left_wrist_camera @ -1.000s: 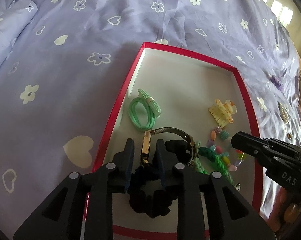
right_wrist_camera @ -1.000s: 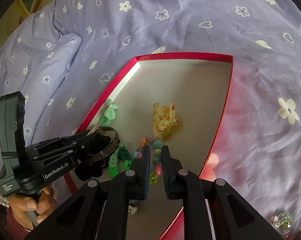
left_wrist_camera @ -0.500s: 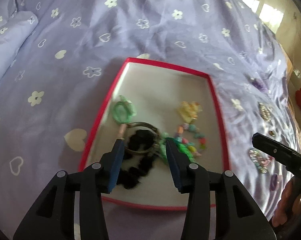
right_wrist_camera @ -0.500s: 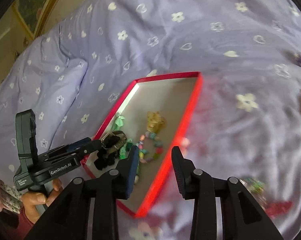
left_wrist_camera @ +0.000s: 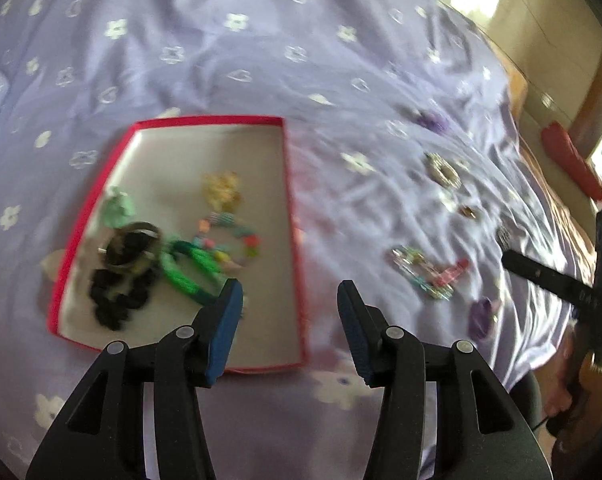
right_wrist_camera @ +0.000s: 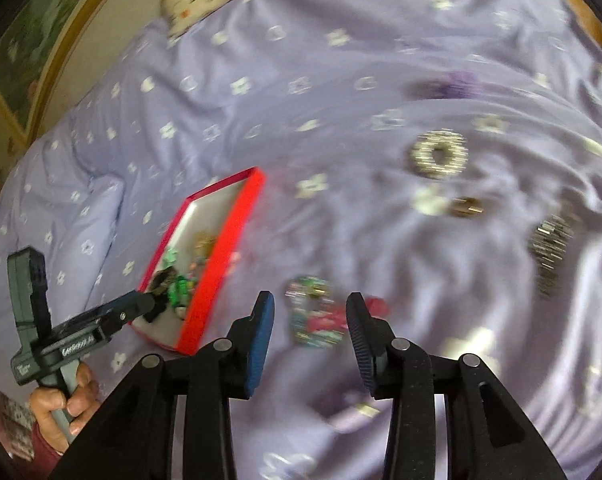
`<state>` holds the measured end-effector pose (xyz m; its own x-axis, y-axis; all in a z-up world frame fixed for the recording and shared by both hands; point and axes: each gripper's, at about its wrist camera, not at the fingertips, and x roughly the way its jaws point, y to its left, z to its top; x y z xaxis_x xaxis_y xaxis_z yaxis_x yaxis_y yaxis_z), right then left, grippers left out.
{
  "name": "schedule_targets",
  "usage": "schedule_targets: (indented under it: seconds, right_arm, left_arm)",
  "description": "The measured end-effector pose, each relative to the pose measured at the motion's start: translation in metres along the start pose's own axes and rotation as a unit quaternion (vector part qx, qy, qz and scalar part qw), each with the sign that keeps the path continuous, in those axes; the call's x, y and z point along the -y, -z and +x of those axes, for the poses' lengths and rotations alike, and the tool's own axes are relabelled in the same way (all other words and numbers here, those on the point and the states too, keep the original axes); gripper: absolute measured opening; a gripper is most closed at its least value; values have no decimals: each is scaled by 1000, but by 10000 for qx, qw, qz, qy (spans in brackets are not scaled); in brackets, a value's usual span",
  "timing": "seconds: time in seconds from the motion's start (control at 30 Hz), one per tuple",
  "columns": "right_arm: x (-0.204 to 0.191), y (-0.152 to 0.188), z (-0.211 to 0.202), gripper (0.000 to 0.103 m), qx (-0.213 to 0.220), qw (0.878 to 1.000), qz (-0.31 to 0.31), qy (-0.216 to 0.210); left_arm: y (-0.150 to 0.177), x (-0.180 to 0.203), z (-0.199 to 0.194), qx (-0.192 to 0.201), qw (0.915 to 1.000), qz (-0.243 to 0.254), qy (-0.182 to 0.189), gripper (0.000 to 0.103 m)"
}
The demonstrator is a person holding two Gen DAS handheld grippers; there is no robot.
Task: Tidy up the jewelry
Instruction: 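Withdraw both open tools from the box toward the loose jewelry, then grasp the red hair clip with the left tool while the right tool grasps the silver chain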
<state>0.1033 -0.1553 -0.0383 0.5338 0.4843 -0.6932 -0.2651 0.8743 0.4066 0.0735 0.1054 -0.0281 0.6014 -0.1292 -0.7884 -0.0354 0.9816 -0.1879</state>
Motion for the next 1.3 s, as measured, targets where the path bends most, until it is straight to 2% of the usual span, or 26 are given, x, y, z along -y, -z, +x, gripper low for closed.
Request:
schedule_targets:
  seconds: [0.33,0.6,0.83,1.0,1.13,1.3]
  right_arm:
    - [54,11,-36,42,260,9981,484,295]
    - [80,7,-43,44,340,9962,674,443]
    - [97,-8,-28,44,254,9959,629,599]
    - [114,-18,-12,44,126,9937,630,917]
    - [130,-23,4,43,-20,9923,705,1014]
    - [129,-27,16,44,-2,9924,537,1107]
  left_arm:
    - [8,55,14,-231,9981,521,253,48]
    - [-6,104,31,-393,9898,1215,625,48]
    - [-17,132,63,-688,9791,1709,862,48]
    - [-24,145,85,-858,9714,1963,1021,48]
    - [-24,157,98,-923,9655,2193,1060,48]
    - [-18,168,115,-998,9606,2386,1013,48]
